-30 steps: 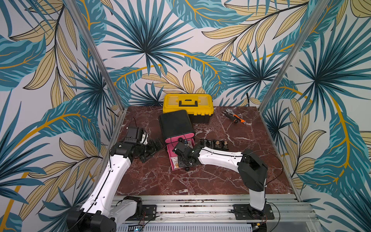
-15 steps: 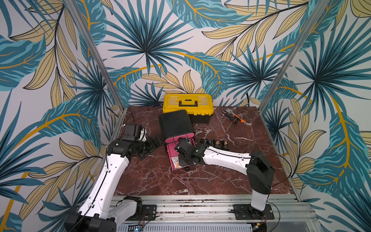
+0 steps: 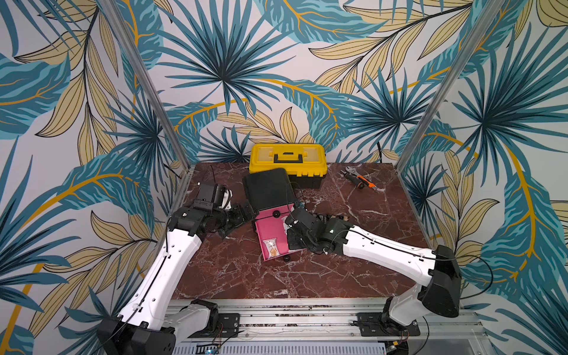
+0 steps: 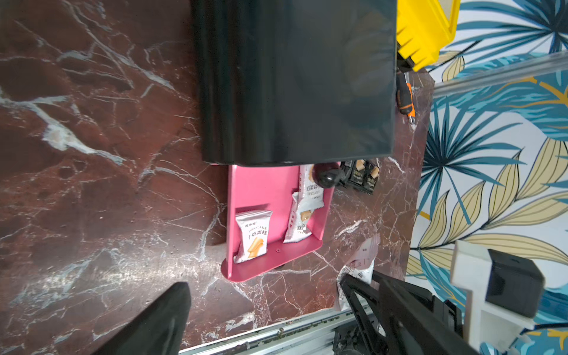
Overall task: Take the cookies out of the drawer
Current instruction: Place the cookie at the center of the board.
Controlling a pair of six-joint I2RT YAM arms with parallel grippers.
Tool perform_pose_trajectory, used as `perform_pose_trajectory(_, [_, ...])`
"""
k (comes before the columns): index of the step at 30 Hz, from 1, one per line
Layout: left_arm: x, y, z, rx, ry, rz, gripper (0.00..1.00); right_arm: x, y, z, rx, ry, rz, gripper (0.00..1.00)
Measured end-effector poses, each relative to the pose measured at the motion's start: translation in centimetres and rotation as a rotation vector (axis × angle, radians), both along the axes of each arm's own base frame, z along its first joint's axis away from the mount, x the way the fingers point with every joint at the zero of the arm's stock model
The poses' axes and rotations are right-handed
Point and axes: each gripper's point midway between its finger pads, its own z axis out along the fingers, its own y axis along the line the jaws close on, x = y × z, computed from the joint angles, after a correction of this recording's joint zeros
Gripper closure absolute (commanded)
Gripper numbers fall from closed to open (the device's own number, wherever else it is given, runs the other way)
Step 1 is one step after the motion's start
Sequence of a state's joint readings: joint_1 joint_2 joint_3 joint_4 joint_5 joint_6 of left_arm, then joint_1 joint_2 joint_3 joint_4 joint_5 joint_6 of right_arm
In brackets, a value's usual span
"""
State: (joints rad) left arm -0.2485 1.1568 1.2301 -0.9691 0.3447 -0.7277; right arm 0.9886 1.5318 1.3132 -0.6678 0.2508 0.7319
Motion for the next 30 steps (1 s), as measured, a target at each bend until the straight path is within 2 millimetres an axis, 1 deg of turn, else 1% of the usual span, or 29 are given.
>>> perform_pose_trajectory(2, [0.1, -1.0, 0.1, -0.005, -0.009, -0.02, 0.0, -0.2, -1.6, 0.4, -0.006, -0.008, -0.018, 0.77])
perform_pose_trajectory(5, [0.2, -2.4, 0.3, -0.019, -0.02, -0.039, 0.0, -0.2, -4.5, -0.3, -0.027, 0.007, -0.066, 0.77])
perform_pose_trajectory(9, [1.1, -3.9, 0.7, -0.046, -0.045, -0.05, 0.0, 0.9, -8.2, -2.8, -0.069, 0.078, -0.149, 0.77])
perform_pose_trajectory(12, [2.1, -4.8, 0.5, -0.054, -0.038, -0.048, 0.0, 2.2, -9.7, -4.9, -0.09, 0.147, -0.185, 0.77])
perform_pose_trajectory(16, [3.9, -5.3, 1.0, -0.047, -0.039, -0.03, 0.0, 3.9, -10.3, -8.2, -0.127, 0.231, -0.19, 0.78])
perform_pose_trajectory(20, [5.4, -5.2, 2.2, -0.03, -0.077, -0.01, 0.0, 5.8, -9.8, -10.9, -0.136, 0.289, -0.183, 0.78])
perform_pose_trajectory(23, [6.6, -5.1, 3.1, -0.009, -0.106, 0.011, 0.0, 7.0, -9.5, -12.2, -0.133, 0.303, -0.176, 0.79])
perform_pose_trajectory(25, [7.2, -5.0, 3.6, 0.0, -0.122, 0.022, 0.0, 7.4, -9.3, -12.8, -0.134, 0.31, -0.172, 0.79])
perform_pose_trajectory(27, [7.4, -4.8, 3.7, 0.009, -0.129, 0.033, 0.0, 7.6, -9.1, -13.4, -0.131, 0.314, -0.165, 0.79])
perform_pose_trajectory(30, [7.7, -4.5, 3.3, 0.029, -0.124, 0.049, 0.0, 7.6, -9.0, -13.8, -0.13, 0.321, -0.162, 0.77])
